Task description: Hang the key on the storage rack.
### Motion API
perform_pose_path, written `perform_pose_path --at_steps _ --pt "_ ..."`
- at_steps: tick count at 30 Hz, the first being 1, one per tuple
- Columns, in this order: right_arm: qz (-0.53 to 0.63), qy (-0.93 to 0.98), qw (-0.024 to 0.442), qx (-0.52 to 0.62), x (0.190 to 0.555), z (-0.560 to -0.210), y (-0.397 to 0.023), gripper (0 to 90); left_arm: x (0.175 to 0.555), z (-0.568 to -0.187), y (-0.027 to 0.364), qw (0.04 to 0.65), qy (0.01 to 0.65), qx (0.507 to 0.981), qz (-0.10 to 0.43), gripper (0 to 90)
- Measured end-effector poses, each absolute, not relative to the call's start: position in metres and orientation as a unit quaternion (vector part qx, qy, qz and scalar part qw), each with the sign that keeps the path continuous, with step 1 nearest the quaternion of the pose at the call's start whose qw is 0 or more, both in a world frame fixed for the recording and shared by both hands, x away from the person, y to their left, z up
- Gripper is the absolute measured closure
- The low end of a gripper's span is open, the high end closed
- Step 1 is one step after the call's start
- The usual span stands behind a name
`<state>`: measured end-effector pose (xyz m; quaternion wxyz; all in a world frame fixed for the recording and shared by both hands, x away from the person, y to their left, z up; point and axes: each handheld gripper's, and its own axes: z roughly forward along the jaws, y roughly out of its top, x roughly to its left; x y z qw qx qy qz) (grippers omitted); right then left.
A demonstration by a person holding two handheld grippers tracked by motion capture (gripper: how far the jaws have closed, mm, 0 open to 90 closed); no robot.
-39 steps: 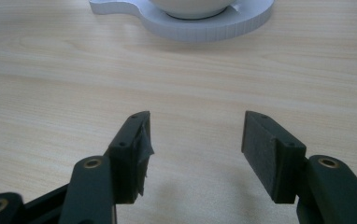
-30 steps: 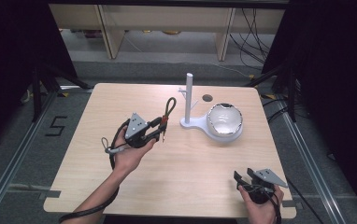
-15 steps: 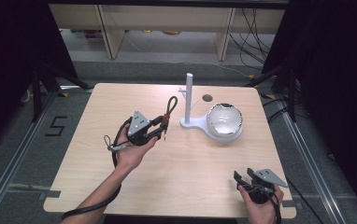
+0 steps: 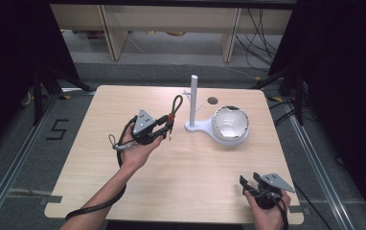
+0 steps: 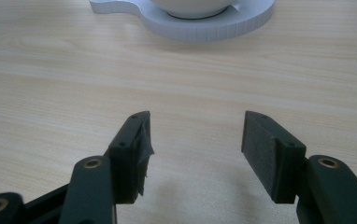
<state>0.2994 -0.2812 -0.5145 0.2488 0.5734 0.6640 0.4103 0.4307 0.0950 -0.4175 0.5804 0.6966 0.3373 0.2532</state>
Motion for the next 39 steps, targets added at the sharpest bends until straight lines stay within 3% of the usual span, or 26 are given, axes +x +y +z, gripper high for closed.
perform_pose_path --at_steps 39 --pt "0.415 0.663 0.238 0.576 0.298 -0.513 -0.282 43.4 0.458 -0.418 0.083 0.568 0.357 0.699 0.249 68.7"
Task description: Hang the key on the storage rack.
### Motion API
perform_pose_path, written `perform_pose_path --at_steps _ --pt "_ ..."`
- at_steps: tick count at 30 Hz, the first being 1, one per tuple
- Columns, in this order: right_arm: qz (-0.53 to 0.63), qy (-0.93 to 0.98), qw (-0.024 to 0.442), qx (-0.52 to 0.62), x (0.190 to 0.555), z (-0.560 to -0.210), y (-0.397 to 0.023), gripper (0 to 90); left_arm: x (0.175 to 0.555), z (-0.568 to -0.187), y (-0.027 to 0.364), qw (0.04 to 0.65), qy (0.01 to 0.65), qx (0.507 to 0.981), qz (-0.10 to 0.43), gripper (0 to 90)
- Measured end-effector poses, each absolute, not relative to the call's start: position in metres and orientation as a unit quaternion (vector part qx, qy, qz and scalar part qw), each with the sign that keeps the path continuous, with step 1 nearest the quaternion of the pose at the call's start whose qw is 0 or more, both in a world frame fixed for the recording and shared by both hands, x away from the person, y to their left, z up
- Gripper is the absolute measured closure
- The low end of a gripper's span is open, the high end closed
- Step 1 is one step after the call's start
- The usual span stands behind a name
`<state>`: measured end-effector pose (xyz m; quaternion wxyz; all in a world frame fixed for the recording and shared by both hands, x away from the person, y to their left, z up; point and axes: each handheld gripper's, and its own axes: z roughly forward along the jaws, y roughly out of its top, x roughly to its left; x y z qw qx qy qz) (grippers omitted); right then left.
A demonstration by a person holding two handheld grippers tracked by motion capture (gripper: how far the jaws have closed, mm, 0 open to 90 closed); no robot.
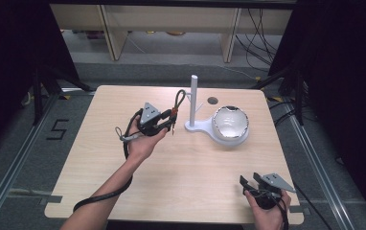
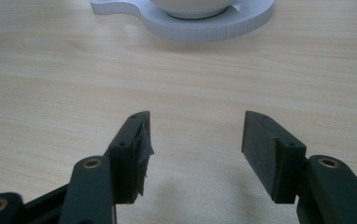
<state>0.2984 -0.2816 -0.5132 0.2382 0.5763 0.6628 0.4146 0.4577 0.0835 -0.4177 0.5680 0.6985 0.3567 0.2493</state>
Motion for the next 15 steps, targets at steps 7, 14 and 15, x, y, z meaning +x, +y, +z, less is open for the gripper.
perform_pose_path --at_steps 7,14,15 --pt "0.413 0.663 0.238 0.576 0.2983 -0.5132 -0.2816 43.3 0.4609 -0.4201 0.082 0.565 0.361 0.699 0.248 68.6" --pt "0.412 0.662 0.238 0.579 0.2981 -0.5128 -0.2819 43.2 0.4647 -0.4227 0.0804 0.561 0.365 0.7 0.248 68.5" --pt "0.413 0.673 0.25 0.56 0.3002 -0.5138 -0.2852 43.2 0.4652 -0.4228 0.0798 0.559 0.367 0.702 0.247 68.5"
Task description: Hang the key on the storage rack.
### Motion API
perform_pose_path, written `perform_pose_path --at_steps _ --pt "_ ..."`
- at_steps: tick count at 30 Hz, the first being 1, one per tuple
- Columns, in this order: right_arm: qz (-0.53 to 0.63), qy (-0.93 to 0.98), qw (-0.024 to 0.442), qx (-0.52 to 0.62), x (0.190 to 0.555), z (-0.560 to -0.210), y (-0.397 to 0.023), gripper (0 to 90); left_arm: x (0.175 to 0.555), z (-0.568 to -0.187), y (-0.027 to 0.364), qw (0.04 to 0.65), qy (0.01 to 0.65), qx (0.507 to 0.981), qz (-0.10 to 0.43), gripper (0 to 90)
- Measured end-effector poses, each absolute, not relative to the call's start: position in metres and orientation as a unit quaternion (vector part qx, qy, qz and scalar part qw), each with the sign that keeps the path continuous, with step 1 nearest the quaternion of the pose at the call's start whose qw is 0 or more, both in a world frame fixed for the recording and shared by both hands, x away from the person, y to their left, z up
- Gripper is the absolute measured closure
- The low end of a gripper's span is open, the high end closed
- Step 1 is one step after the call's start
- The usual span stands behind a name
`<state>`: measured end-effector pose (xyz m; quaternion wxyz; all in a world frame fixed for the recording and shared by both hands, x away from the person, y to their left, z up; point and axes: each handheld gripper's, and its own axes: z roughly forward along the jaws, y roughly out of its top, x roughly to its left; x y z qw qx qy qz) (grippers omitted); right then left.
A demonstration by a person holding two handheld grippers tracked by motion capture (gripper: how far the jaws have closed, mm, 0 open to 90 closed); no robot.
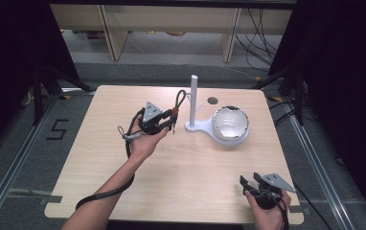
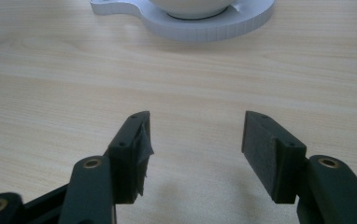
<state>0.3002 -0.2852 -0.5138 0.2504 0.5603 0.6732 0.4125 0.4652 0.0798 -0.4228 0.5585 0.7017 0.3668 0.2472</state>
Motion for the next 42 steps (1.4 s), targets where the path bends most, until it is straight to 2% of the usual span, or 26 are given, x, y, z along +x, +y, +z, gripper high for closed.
perform_pose_path --at_steps 12,22,32,34,42 --pt "0.408 0.677 0.253 0.557 0.3 -0.514 -0.285 43.3 0.471 -0.425 0.075 0.552 0.372 0.705 0.246 68.3" --pt "0.408 0.665 0.237 0.579 0.298 -0.513 -0.282 43.2 0.474 -0.427 0.07 0.549 0.373 0.707 0.244 68.1" --pt "0.409 0.667 0.243 0.573 0.298 -0.514 -0.282 43.3 0.476 -0.43 0.065 0.544 0.372 0.711 0.245 67.8" --pt "0.422 0.672 0.257 0.551 0.302 -0.516 -0.285 43.2 0.476 -0.43 0.064 0.545 0.371 0.711 0.244 67.7" --pt "0.423 0.662 0.247 0.567 0.3 -0.515 -0.282 43.2 0.479 -0.432 0.061 0.541 0.372 0.714 0.245 67.4"
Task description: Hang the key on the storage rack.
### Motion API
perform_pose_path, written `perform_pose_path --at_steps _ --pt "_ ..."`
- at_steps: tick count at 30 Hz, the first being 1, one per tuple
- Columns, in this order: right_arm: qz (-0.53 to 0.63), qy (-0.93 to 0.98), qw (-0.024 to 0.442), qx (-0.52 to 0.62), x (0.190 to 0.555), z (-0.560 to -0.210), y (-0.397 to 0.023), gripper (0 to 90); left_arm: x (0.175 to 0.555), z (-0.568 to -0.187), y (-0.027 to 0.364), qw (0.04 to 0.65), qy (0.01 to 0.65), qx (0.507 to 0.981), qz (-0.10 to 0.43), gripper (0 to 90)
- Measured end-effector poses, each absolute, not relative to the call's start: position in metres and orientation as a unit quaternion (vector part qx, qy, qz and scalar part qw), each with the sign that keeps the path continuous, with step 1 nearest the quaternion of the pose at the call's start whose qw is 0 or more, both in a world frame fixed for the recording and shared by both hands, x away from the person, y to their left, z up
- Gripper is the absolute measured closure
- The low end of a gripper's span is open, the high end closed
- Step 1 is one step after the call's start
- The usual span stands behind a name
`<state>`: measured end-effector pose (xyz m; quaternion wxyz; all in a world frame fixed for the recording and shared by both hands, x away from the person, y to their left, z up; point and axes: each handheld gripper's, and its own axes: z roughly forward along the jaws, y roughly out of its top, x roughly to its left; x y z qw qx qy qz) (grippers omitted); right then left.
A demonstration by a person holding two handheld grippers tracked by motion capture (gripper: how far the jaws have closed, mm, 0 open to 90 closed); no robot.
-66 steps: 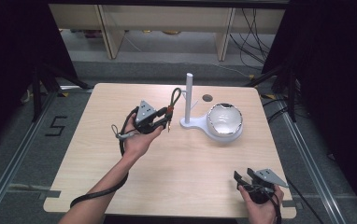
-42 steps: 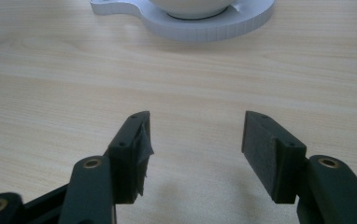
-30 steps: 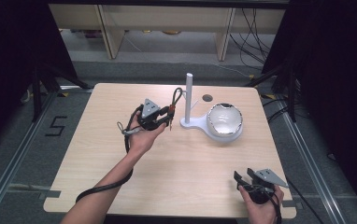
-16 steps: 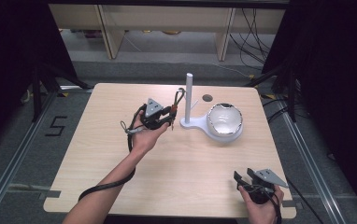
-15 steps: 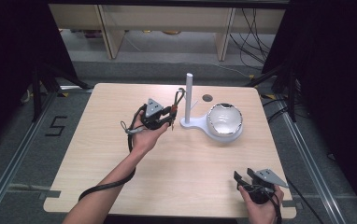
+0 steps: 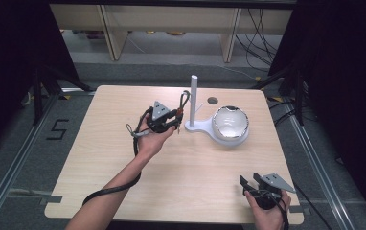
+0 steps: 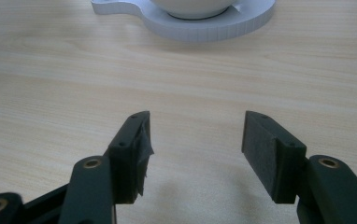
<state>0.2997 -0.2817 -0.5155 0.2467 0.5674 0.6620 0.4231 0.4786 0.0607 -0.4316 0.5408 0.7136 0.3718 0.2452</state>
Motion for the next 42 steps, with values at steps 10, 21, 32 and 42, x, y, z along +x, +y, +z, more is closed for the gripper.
perform_pose_path --at_steps 10,21,32,42 --pt "0.427 0.67 0.251 0.553 0.301 -0.515 -0.285 43.3 0.478 -0.434 0.057 0.537 0.369 0.717 0.247 66.6" --pt "0.422 0.673 0.26 0.549 0.301 -0.516 -0.285 43.2 0.462 -0.432 0.077 0.528 0.362 0.728 0.247 58.7" --pt "0.414 0.673 0.259 0.555 0.3 -0.515 -0.284 43.3 0.435 -0.438 0.108 0.522 0.372 0.734 0.226 48.2" --pt "0.42 0.673 0.261 0.549 0.302 -0.516 -0.285 43.3 0.402 -0.461 0.133 0.513 0.38 0.734 0.232 44.8"
